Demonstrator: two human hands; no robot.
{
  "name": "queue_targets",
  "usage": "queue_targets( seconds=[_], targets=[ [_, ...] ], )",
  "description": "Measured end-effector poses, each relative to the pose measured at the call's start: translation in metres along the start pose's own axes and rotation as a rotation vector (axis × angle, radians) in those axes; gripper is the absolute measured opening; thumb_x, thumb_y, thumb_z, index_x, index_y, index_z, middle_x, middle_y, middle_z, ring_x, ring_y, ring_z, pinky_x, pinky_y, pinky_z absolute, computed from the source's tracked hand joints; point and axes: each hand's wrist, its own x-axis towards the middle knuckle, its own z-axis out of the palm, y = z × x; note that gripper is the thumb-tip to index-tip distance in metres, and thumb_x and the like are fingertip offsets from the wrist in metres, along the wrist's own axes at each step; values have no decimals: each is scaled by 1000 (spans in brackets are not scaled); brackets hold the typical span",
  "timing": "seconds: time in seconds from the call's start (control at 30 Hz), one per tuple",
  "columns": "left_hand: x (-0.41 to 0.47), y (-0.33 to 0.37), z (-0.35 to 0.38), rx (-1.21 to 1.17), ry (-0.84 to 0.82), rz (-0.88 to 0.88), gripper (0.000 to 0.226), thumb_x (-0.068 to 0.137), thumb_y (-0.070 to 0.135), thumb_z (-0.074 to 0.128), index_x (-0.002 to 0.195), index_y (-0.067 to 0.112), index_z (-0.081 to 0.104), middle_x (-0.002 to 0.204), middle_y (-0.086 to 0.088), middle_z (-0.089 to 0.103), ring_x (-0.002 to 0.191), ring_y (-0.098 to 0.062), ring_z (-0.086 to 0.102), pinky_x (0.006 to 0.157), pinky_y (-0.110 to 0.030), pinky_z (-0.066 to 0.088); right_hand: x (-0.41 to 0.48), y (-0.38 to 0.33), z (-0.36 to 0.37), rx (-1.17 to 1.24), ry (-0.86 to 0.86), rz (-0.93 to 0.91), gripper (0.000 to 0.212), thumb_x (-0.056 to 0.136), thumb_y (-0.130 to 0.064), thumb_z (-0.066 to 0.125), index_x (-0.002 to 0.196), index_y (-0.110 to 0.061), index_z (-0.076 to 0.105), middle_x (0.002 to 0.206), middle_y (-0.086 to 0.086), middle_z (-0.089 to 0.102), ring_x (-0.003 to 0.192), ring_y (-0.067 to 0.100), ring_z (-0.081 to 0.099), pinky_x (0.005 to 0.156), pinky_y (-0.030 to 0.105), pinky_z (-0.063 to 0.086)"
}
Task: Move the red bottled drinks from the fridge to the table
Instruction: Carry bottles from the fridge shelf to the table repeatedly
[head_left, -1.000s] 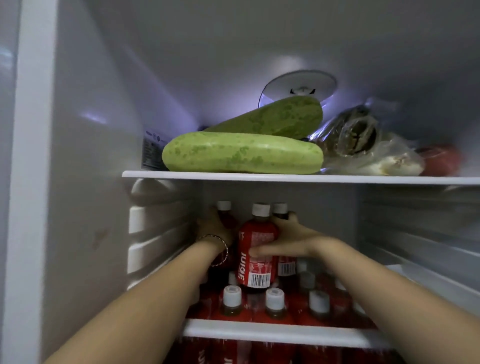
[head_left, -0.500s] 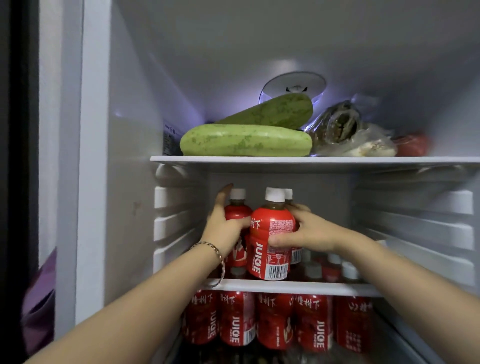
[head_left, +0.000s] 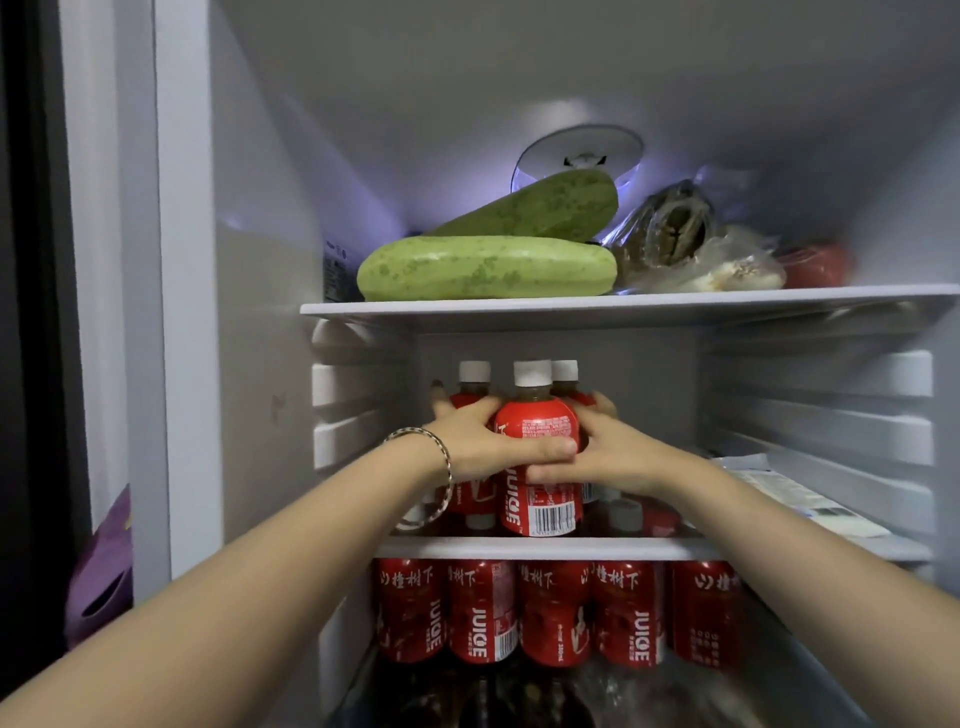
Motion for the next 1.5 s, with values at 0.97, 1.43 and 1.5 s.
queue_targets(
  seconds=[0.97, 1.43, 1.5],
  targets=[
    [-58, -30, 54, -545, 772, 293, 67, 33, 60, 66, 96, 50, 45, 143, 14, 1, 133, -7, 20, 100, -6, 22, -31, 7, 2, -281, 401, -201, 40, 72, -27, 79, 89, -51, 51, 120, -1, 47, 109, 17, 54, 83, 16, 44],
    [-180, -26, 26, -448, 670, 299, 56, 35, 58, 67, 88, 53, 47, 130, 22, 6, 124, 10, 30, 92, 8, 21, -104, -71, 56, -592, 607, -314, 94, 58, -25, 87, 131, -37, 29, 124, 23, 44, 95, 46, 61, 68, 47, 56],
    [-222, -30, 27, -359, 690, 240, 57, 35, 59, 66, 88, 56, 46, 134, 20, 4, 119, 17, 26, 92, 10, 15, -117, -89, 77, -525, 491, -327, 107, 62, -27, 84, 143, -39, 15, 130, 18, 44, 109, 41, 55, 78, 44, 51]
  ],
)
